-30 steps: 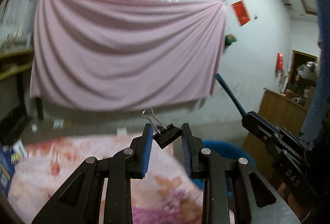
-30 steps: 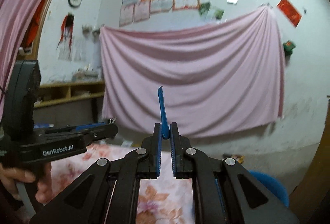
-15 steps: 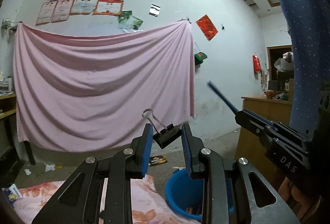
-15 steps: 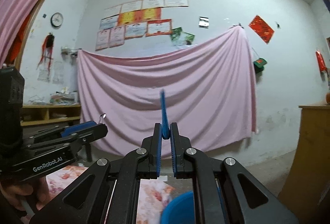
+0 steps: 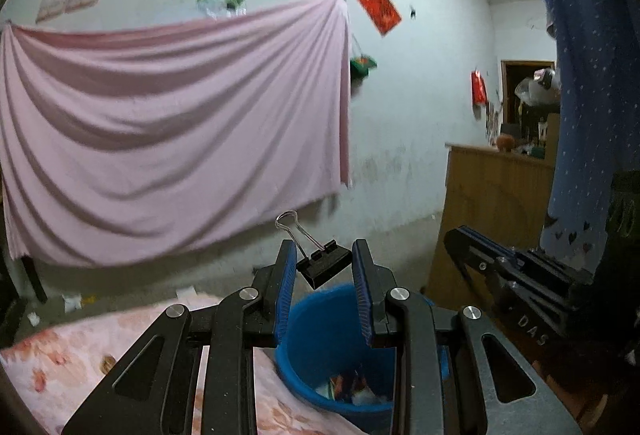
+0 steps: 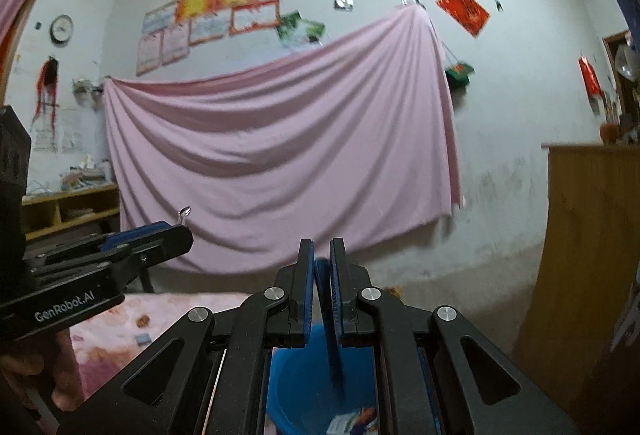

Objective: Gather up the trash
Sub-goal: 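Carry the binder clip and blue stick over the blue bucket, then open both tools over the blue bucket to drop the clip and stick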

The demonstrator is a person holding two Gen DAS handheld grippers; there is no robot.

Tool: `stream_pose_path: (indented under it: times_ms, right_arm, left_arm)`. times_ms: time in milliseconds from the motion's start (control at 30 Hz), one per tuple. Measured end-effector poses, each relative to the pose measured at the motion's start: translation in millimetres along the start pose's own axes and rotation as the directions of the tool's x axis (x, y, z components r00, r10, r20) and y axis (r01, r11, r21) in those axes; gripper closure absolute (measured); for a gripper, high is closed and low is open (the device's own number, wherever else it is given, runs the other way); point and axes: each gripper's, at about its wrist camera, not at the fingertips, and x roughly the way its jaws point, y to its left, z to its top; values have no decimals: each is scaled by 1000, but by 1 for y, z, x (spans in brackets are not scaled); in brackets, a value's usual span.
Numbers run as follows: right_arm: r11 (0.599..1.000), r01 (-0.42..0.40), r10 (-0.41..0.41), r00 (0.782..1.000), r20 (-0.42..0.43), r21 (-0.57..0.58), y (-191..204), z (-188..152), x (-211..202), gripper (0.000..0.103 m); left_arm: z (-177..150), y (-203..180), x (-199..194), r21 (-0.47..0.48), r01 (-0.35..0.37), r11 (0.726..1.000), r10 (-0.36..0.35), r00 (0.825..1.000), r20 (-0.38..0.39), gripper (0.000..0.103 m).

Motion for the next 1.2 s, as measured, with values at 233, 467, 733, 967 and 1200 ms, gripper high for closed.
stream_pose_path:
  times_ms: [233, 467, 733, 967, 1200]
  right_arm:
    - [998, 20, -14, 995, -96, 58, -22, -28, 19, 97]
    - [995, 17, -3, 989, -149, 96, -31, -39, 29, 96]
    - [994, 26, -6, 984, -176, 110, -35, -42, 32, 95]
    - [993, 34, -13, 983, -183, 116, -35, -40, 33, 94]
    - [994, 22, -2, 984, -180, 108, -32, -35, 32, 87]
  left_arm:
    - [-15, 7, 39, -82, 11, 997, -23, 989, -147, 79]
    - [-18, 16, 66, -171, 42, 984, -86, 961, -262, 79]
    - [-22, 20, 75, -215, 65, 974, -137, 929, -343, 77]
    - [-27, 18, 75, -214, 56, 975, -132, 924, -358, 68]
    - [-23, 27, 63, -226, 27, 974, -105, 936, -337, 68]
